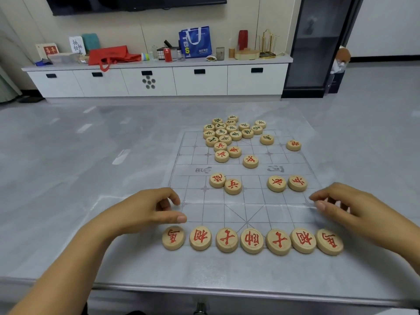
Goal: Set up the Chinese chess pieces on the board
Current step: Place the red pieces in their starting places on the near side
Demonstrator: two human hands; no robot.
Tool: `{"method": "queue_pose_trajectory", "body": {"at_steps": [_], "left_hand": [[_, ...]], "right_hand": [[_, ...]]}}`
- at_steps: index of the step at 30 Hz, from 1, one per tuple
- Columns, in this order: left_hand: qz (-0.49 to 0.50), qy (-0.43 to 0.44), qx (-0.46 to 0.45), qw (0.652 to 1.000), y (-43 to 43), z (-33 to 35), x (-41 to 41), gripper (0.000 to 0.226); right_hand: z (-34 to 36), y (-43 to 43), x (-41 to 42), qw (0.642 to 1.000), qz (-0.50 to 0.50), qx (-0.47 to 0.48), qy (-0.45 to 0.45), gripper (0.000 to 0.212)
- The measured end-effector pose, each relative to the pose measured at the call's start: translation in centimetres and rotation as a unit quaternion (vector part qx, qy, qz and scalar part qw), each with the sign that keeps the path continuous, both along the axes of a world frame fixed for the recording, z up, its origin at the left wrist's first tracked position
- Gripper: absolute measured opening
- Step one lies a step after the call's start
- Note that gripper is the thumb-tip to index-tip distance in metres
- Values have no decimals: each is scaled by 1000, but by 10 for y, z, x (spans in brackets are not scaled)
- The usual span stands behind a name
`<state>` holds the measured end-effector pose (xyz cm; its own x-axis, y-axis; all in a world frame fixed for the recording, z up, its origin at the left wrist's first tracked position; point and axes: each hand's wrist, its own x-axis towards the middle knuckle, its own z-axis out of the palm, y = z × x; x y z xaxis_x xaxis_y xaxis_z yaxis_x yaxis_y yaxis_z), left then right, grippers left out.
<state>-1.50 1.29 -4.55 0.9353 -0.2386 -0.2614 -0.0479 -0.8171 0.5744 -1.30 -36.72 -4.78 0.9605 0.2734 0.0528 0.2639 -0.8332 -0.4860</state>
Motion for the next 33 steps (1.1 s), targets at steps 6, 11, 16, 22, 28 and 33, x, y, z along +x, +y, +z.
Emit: {"method": "queue_pose_trajectory", "body": {"at_steps": [6, 11, 16, 22, 28, 33], "left_hand": [[22, -18, 18, 999, -18, 0, 12, 40], [33, -45, 20, 998, -32, 0, 23, 30], [37, -100, 10, 994, -44, -3, 38, 41], [32, -148, -23, 988, -59, -12, 64, 38], [-10, -191, 27, 981, -86, -18, 114, 37], [-71, -213, 207, 952, -122, -18, 168, 28]], "right_hand": [[1, 28, 16, 997, 58, -57, -6, 40], [-3, 38, 28, 989, 97, -114, -5, 42], [-4, 42, 32, 983, 107, -147, 6, 43], [-3, 40, 26, 982, 110, -154, 9, 45], [-3, 41, 22, 986, 112, -123, -9, 38], [-3, 39, 24, 988, 117, -96, -22, 33]]}}
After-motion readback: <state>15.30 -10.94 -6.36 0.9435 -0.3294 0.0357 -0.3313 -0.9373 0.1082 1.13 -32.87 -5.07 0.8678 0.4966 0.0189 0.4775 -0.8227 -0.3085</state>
